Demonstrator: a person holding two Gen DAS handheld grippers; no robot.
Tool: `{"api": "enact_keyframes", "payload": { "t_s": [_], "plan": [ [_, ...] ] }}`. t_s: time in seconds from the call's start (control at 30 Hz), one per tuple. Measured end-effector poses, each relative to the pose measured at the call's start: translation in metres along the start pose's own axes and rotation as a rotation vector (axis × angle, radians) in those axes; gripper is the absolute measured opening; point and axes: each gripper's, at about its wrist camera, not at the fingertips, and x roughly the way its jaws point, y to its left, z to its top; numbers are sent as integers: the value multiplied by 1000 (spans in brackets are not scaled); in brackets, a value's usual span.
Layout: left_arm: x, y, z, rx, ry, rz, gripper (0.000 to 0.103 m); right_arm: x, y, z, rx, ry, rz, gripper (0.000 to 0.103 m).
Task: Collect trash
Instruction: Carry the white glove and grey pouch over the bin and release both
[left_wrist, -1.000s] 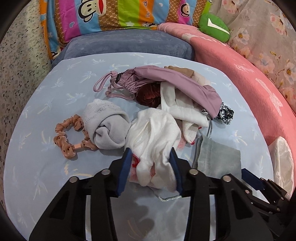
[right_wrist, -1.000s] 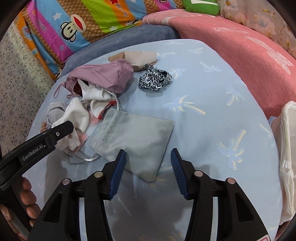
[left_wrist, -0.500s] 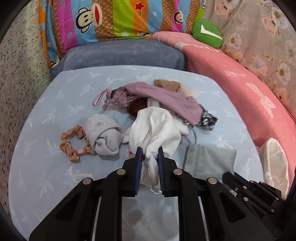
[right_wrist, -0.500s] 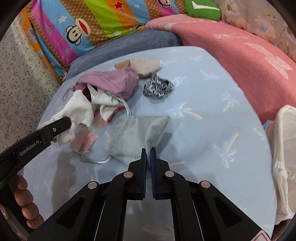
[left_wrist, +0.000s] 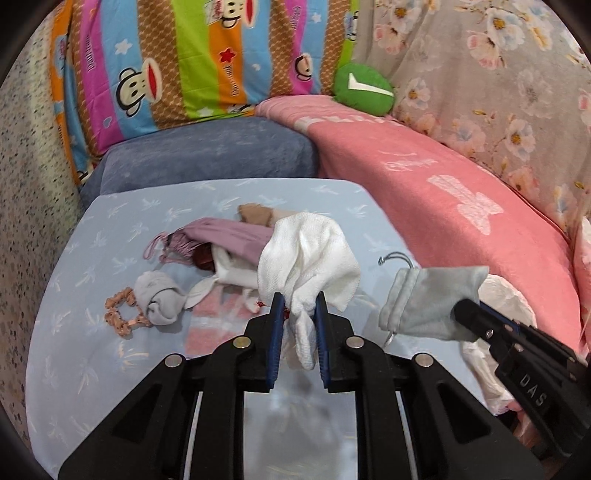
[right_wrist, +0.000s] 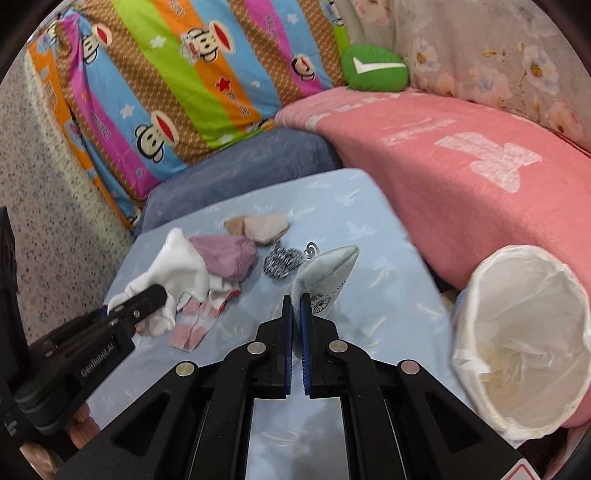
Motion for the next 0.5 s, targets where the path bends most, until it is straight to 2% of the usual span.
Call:
{"api": "enact_keyframes", "payload": {
  "t_s": [0.23, 0.5],
  "plan": [
    [-14, -55, 2, 76, -29, -71, 16, -51, -52, 11, 54, -82, -50, 4],
    [-18, -118, -1, 163, -18, -160, 16, -95, -114, 9, 116, -144, -108, 4]
  ]
}}
